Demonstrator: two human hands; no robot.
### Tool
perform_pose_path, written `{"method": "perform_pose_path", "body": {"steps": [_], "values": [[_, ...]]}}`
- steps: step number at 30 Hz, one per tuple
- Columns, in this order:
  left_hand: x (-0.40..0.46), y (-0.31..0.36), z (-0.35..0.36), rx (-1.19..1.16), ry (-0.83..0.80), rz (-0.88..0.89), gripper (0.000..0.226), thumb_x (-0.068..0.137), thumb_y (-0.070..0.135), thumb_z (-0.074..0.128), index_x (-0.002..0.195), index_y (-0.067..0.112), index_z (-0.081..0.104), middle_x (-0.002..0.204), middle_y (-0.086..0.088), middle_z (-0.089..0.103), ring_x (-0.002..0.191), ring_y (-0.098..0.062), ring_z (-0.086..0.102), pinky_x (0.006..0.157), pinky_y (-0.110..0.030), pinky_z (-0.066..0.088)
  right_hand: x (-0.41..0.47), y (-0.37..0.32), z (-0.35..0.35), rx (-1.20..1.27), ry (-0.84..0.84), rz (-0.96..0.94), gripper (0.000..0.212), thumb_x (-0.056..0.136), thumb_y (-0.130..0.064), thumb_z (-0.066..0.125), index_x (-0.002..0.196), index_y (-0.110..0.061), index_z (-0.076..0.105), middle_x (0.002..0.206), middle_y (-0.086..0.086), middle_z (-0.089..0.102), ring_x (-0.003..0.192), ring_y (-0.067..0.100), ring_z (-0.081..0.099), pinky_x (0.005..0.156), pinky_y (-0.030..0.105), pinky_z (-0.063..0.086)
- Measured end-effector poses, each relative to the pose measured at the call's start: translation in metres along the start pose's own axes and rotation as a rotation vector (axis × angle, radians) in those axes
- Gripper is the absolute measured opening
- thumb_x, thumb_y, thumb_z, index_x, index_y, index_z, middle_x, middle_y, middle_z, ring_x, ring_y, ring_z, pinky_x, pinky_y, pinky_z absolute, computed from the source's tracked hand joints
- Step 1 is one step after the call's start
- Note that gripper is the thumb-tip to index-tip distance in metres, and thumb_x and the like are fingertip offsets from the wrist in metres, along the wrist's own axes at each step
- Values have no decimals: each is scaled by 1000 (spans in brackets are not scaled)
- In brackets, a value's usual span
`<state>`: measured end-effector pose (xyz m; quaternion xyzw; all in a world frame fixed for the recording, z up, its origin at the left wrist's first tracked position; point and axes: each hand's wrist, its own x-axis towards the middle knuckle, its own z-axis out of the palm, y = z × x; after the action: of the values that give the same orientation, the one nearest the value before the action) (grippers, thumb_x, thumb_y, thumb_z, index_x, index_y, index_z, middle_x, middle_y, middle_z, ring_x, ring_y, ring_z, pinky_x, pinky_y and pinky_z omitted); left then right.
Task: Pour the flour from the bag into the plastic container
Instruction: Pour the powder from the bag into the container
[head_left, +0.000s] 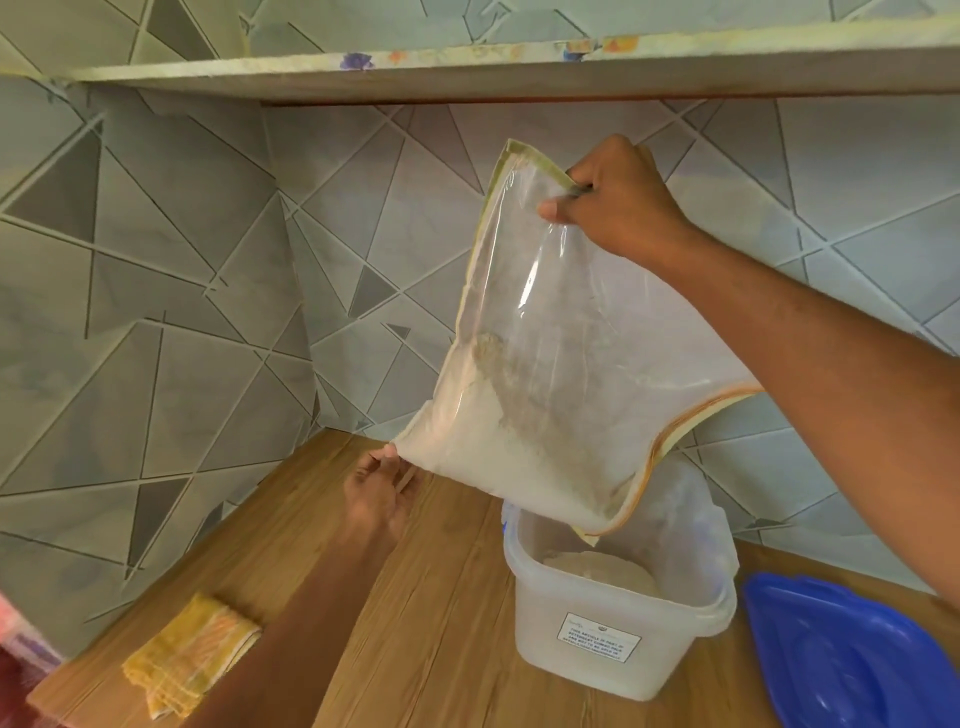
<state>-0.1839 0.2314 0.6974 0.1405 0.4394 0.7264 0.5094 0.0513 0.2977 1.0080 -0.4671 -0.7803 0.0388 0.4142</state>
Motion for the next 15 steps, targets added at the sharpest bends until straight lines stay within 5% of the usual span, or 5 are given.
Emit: {"method": "perform_pose_path", "body": {"steps": [4,8,15], "values": [[-1,16,27,-16,-35,87,26,106,6,49,81,11,57,98,-11,73,88,-26,71,82,-46,60,-4,18,-13,34,141,26,57,84,-32,79,51,-18,36,57,-4,32,64,13,37,61,28,32],[-1,21,40,39,17,146,25,105,3,48,82,10,52,95,-14,68,81,-25,67,74,-42,61,-15,28,-22,6,70,-20,59,87,-30,78,50,-17,33,54,-3,30,58,6,28,55,27,25],[7,21,49,134,59,187,23,104,4,52,82,9,53,99,-18,66,84,-29,66,71,-42,64,-13,51,-19,49,140,33,53,86,-37,78,56,-10,44,57,-2,34,73,17,39,69,29,33]]}}
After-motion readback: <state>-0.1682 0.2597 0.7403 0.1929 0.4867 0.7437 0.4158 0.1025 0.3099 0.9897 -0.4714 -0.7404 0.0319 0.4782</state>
